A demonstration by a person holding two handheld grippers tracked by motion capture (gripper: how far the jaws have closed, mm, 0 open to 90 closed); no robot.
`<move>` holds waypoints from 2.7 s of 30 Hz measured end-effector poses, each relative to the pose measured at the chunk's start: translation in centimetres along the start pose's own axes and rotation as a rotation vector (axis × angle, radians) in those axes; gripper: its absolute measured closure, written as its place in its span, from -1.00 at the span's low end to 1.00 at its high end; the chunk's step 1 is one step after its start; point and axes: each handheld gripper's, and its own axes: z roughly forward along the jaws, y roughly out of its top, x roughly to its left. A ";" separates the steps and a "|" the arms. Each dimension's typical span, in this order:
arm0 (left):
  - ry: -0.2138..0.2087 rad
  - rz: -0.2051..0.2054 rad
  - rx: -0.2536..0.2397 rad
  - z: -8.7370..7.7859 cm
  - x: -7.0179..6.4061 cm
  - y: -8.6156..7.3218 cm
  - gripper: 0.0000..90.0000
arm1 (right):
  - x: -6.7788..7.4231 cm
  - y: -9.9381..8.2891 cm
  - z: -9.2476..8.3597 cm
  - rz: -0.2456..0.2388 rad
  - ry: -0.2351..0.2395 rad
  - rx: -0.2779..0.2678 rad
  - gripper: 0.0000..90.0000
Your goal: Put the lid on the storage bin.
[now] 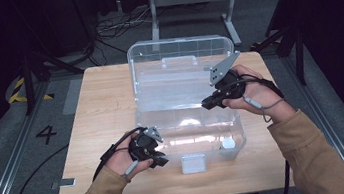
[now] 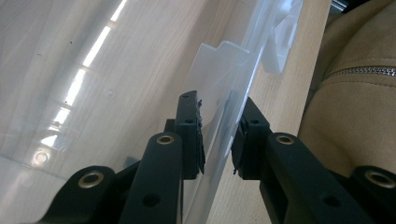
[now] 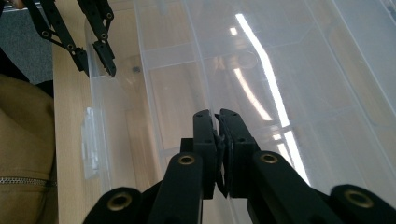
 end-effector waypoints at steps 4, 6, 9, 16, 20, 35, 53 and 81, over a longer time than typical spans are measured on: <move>0.000 0.000 0.000 0.0 0.0 0.0 0.67 | 0.3 -0.1 0.0 -0.009 0.003 0.000 0.92; 0.001 0.001 0.001 0.0 0.0 0.0 0.67 | 0.4 -0.2 0.0 -0.010 0.005 0.002 0.92; 0.000 0.002 0.001 0.0 0.0 0.0 0.67 | 0.5 -0.2 0.0 -0.011 0.006 0.001 0.92; 0.000 -0.001 0.001 0.0 0.0 0.0 0.67 | 1.0 -0.4 0.0 -0.020 0.012 0.007 0.92; 0.000 -0.001 0.001 0.0 0.0 0.0 0.67 | 1.1 -0.4 0.0 -0.024 0.012 0.010 0.92; 0.001 -0.004 0.002 0.0 0.0 0.0 0.67 | 1.9 -0.5 0.2 -0.047 0.020 0.022 0.92; 0.002 -0.004 0.001 0.0 -0.1 0.0 0.67 | 2.6 -0.8 0.4 -0.068 0.031 0.033 0.93; 0.048 -0.005 0.027 0.2 -0.4 0.0 0.65 | 3.6 -1.2 0.8 -0.098 0.030 0.041 0.95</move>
